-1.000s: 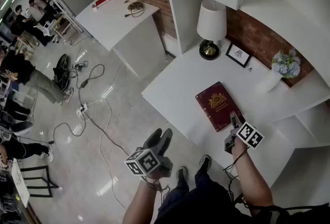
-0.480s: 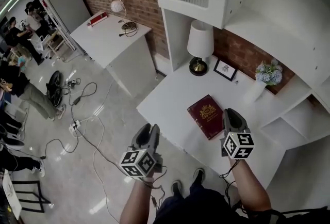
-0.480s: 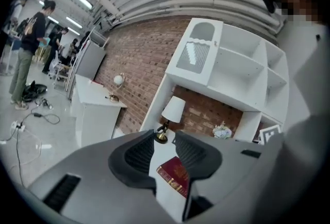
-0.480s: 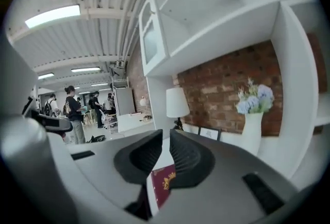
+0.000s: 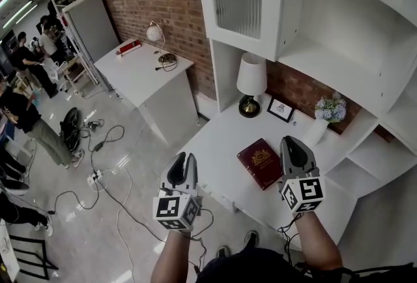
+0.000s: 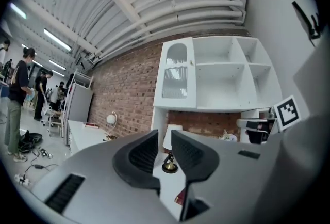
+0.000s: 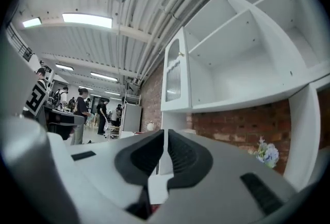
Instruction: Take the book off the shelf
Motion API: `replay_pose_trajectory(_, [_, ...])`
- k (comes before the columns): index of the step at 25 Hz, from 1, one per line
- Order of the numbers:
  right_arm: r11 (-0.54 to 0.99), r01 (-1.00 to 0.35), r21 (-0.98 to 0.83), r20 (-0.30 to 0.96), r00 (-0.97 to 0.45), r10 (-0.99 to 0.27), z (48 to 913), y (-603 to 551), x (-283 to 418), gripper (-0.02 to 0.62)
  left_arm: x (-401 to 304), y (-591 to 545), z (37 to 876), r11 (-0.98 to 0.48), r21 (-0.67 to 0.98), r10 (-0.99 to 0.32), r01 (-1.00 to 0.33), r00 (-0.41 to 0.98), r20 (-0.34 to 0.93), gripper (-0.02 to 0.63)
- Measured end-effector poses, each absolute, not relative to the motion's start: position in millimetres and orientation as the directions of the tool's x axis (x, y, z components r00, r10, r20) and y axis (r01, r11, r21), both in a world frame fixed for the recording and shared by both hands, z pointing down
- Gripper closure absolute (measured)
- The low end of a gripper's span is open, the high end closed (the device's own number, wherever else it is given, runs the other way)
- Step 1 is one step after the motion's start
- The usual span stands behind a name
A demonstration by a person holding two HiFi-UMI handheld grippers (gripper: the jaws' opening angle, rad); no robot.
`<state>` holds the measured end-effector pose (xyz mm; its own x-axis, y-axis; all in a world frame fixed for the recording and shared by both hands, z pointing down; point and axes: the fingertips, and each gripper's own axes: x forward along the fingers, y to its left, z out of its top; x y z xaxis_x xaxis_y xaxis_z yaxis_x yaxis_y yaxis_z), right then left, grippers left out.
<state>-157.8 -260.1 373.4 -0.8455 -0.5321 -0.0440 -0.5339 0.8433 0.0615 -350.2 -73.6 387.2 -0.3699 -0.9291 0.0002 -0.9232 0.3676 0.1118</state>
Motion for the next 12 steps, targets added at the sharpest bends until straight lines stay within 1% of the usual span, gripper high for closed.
replay_pose_trajectory(6, [0.855, -0.502, 0.128, -0.122, -0.864, -0.489, 336.2, -230.0, -159.3, 0.572, -342.0, -62.9, 349.1, 0.358, 0.065, -0.930, -0.932, -0.362, -0.071, 0.531])
replay_pose_trajectory(9, [0.862, -0.482, 0.158, -0.157, -0.874, -0.460, 325.7, -218.7, -160.1, 0.572, -337.2, -59.6, 340.6, 0.354, 0.052, -0.929, -0.934, -0.357, -0.092, 0.531])
replay_pose_trajectory(12, [0.862, -0.483, 0.157, -0.174, -0.872, -0.457, 320.1, -216.6, -156.2, 0.572, -333.7, -59.7, 336.1, 0.349, 0.050, -0.930, -0.936, -0.353, -0.102, 0.531])
